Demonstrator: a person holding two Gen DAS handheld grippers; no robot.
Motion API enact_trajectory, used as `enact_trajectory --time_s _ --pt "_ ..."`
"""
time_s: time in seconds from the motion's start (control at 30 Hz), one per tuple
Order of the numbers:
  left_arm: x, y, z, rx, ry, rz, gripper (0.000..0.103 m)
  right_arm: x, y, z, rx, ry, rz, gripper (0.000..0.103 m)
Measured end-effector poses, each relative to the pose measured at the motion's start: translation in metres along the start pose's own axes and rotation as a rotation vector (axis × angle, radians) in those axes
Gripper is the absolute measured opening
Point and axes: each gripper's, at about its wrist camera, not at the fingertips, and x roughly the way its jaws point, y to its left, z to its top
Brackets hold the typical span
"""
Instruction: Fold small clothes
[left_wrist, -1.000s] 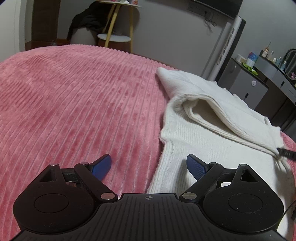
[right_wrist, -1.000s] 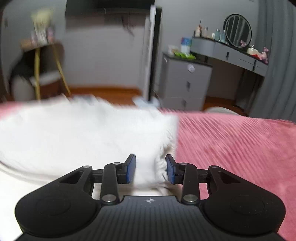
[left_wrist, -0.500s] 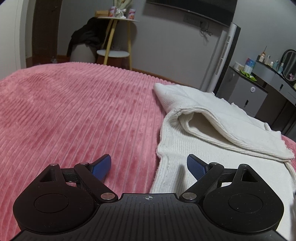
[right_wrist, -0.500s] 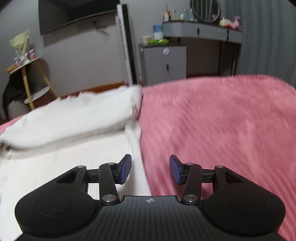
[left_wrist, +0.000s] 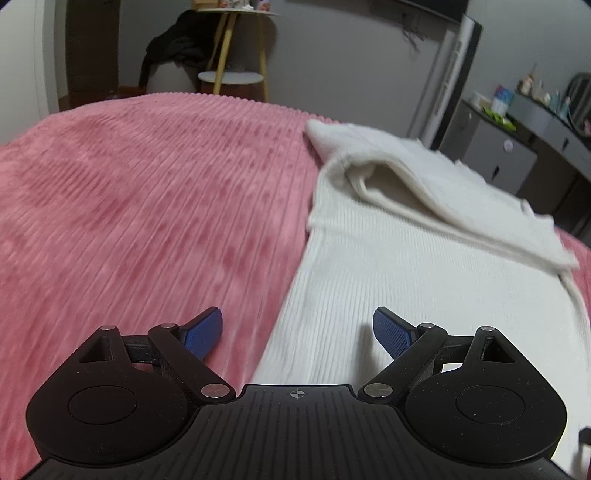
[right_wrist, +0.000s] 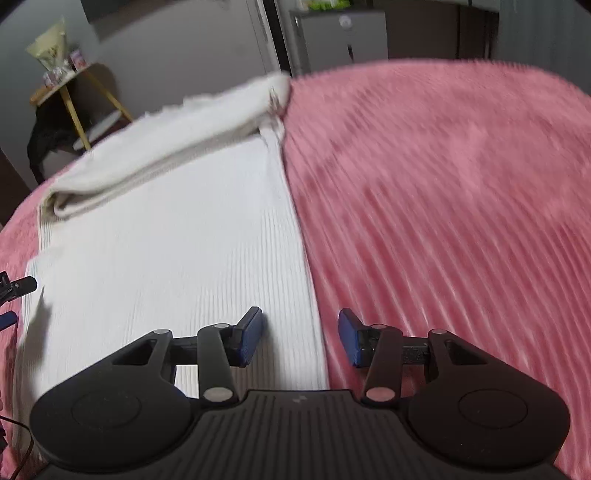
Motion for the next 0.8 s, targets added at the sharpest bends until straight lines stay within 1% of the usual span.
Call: enact_trajectory --time_s 0.13,0.2,0.23,0.27,0.3,0.33,0.47,0.57,0.7,0.77,0.8 --pt "-0.024 0.005 -0.025 -0.001 0.005 0.028 0.093 -0.008 0.002 -0.015 -0.041 0.042 -0.005 0.045" --pt "-0.032 0.007 -0.031 -0.011 0.0 0.053 0.093 -0.013 0.001 -0.02 -0.034 0.056 0.008 0.045" --pt "-0.036 0.006 -0.033 -0.007 -0.004 0.054 0.093 -0.015 -0.001 -0.021 -0.024 0.067 0.015 0.044" --pt "-0.039 0.005 -0.034 0.001 -0.008 0.052 0.093 -0.017 -0.003 -0.023 -0.014 0.076 0.027 0.043" --pt "-0.042 0.004 -0.035 0.009 -0.012 0.055 0.093 -0.018 -0.005 -0.025 -0.004 0.087 0.039 0.037" --pt "-0.046 0.003 -0.036 0.016 -0.017 0.056 0.093 -0.017 -0.007 -0.025 0.005 0.102 0.052 0.034" --pt "-0.057 -0.001 -0.04 0.031 -0.041 0.038 0.093 -0.022 -0.011 -0.031 0.002 0.161 0.066 0.034" --pt "-0.06 -0.002 -0.041 0.026 -0.044 0.041 0.093 -0.022 -0.013 -0.032 0.0 0.197 0.068 0.035" --pt "-0.061 0.001 -0.041 0.007 -0.037 0.05 0.093 -0.019 -0.017 -0.032 0.024 0.212 0.093 0.035" --pt "-0.062 0.002 -0.041 0.0 -0.037 0.054 0.093 -0.022 -0.015 -0.033 0.009 0.202 0.115 0.02" --pt "-0.063 0.003 -0.041 -0.002 -0.037 0.052 0.093 -0.024 -0.015 -0.033 0.004 0.194 0.137 0.009"
